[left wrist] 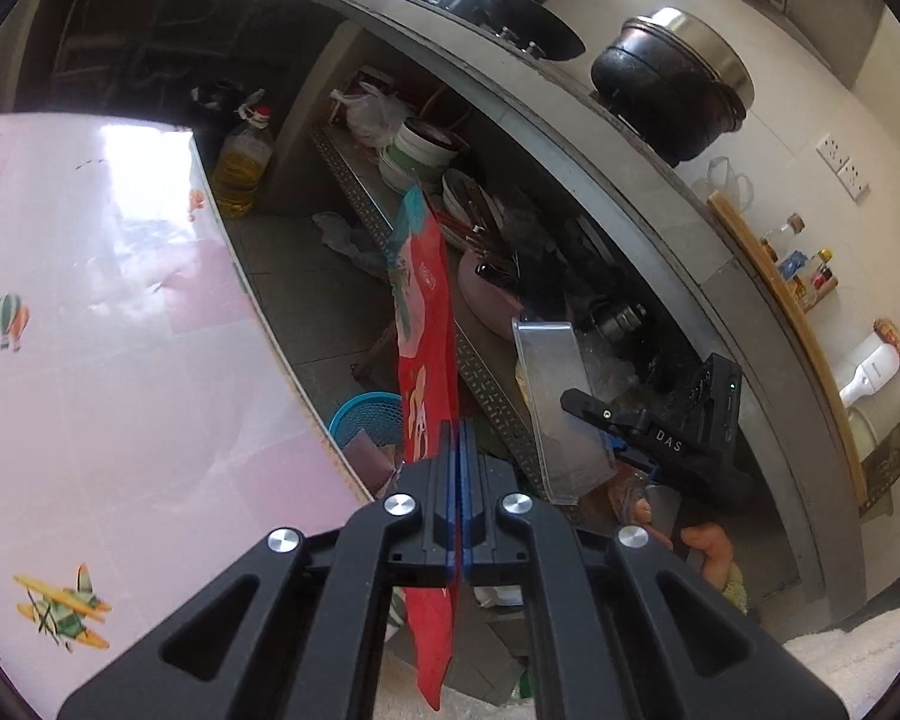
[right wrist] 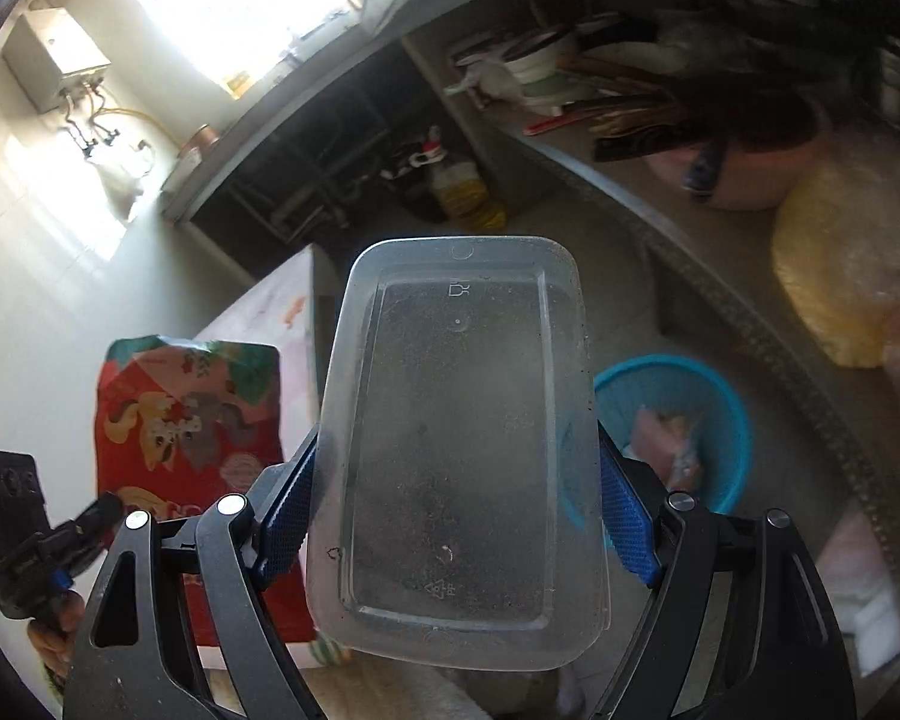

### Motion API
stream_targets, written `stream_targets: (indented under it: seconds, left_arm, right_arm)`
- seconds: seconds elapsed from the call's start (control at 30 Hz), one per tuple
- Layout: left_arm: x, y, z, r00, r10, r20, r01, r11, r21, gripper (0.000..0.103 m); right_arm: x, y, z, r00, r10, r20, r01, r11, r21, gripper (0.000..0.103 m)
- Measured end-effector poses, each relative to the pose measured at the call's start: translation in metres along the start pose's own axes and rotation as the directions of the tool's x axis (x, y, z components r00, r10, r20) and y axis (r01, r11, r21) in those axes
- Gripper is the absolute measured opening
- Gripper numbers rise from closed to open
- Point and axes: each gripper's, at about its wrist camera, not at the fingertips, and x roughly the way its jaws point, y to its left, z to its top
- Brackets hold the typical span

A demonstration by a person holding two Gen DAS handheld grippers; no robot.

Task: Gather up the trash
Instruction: 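Carry the snack bag and container over the blue wastebasket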

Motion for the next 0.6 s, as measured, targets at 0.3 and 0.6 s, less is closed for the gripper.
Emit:
stream_targets:
  seconds: [0.3, 0.6]
  left_arm:
    - [0.127, -0.046, 0.042, 0.981, 0.092, -0.171, -0.055, 0.977, 0.208, 0.000]
    - [0.298, -0.036, 0.034, 0.862, 0.276, -0.425, -0.136, 0.934, 0.332, 0.001]
  right_arm:
    - [0.008, -0.080, -0.021, 0.990, -0.131, -0.056, 0.139, 0.976, 0.166, 0.077]
    - [0.027, -0.119, -0.029, 0.981, -0.149, -0.128, 0.177, 0.953, 0.248, 0.077]
